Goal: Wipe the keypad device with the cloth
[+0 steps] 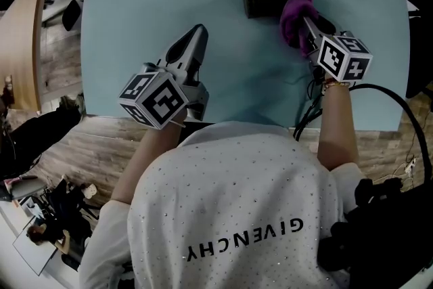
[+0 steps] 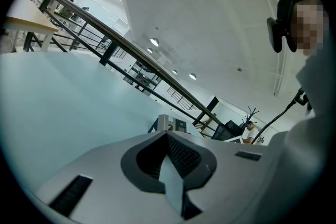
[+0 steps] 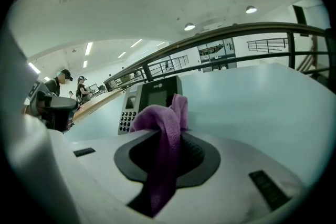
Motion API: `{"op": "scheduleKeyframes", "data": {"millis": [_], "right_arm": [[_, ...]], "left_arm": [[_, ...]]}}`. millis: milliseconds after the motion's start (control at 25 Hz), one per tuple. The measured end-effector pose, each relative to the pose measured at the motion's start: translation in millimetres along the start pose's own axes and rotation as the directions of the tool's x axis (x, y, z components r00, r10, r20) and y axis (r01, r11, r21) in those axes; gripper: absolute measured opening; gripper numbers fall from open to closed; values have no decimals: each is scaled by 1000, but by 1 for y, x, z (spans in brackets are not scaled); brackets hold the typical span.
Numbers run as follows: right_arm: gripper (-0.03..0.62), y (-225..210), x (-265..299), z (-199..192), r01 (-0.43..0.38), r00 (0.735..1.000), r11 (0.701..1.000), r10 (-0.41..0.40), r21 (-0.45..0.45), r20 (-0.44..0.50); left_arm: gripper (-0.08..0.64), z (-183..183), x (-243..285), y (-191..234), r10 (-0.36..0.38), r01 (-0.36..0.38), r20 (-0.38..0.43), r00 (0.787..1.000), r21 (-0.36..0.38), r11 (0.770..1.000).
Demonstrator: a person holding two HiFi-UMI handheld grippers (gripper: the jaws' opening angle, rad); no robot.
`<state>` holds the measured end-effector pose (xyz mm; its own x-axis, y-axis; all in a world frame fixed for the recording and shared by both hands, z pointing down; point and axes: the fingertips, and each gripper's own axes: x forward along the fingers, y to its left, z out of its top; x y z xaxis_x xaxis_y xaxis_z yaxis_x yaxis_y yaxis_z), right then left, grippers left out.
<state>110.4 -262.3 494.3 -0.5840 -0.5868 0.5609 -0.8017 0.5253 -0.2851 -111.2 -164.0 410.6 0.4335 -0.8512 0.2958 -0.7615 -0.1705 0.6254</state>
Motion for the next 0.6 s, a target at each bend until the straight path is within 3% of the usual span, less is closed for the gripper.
{"op": "scheduleKeyframes", "data": {"millis": [200,400,480,600], "right_arm": [[72,-30,-10,-2,89,996,995,-89,36,-1],[72,-54,-15,-9,176,984,984,-176,-11,-41],[71,-56,-18,1,180,984,983,-180,23,-3],[71,-52,-22,37,150,977,981,-166,121,136]], "left_arm": [[0,-1,4,-4,-11,11,-4,1000,4,1000],[0,-4,5,-6,-15,15,-12,1000,4,1000],[0,-4,4,-6,-14,14,-15,1000,6,1000],[0,-5,3,-6,-9,10,-15,1000,6,1000]]}}
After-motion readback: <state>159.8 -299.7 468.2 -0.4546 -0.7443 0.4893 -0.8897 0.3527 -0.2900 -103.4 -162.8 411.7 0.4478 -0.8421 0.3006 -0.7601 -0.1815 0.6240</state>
